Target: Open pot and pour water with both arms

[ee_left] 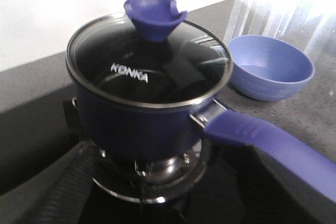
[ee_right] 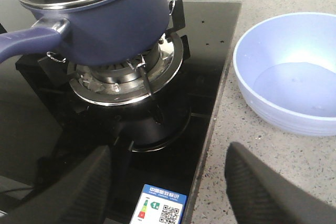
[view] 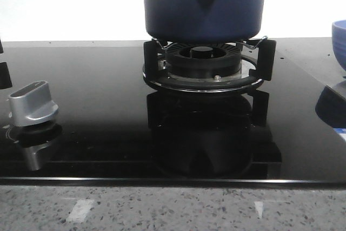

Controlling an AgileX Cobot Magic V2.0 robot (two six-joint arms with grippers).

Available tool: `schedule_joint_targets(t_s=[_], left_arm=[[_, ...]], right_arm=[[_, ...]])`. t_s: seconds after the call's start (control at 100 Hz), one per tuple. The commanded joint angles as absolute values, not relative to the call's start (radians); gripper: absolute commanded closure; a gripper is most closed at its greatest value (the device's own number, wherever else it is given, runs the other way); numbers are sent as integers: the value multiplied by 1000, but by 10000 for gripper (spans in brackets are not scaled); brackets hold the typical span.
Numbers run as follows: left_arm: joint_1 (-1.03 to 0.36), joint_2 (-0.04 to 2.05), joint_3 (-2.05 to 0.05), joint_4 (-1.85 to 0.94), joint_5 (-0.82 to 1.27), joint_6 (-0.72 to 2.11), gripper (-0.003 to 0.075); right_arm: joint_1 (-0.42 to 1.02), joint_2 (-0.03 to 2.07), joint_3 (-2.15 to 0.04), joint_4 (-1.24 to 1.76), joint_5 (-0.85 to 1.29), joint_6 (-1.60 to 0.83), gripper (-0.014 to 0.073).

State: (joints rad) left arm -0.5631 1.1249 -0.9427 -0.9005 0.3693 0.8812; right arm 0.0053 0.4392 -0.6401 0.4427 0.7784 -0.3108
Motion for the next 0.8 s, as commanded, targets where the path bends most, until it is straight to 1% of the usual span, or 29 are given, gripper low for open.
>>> schedule_joint_targets(t_s=[0.0,0.1,0.2,0.36,0.42,0.54,0.79], left_arm=[[-572,1175,-1033,-933,312,936,235],[-572,1270,-1111,-933,277,947,261],[-572,1360,-1191,-952,268,990,260],[-570,1487,-1316,-1130,334,1170,256],[-568,1521,-1353,-1215,358,1237,256],[-568,1577,-1414,-1275,379,1307,256],[-566,1680,-1511,-1284,404,1332,256]], right_arm=[[7,456,-676,455,718,-323,169],[7,456,-676,453,718,-323,169],[7,456,-676,444,718,-323,169],[7,456,-676,423,718,-323,169],[7,456,-676,411,718,-323,169],[7,456,-676,398,718,-323,169],[7,456,-676,389,718,-323,169]])
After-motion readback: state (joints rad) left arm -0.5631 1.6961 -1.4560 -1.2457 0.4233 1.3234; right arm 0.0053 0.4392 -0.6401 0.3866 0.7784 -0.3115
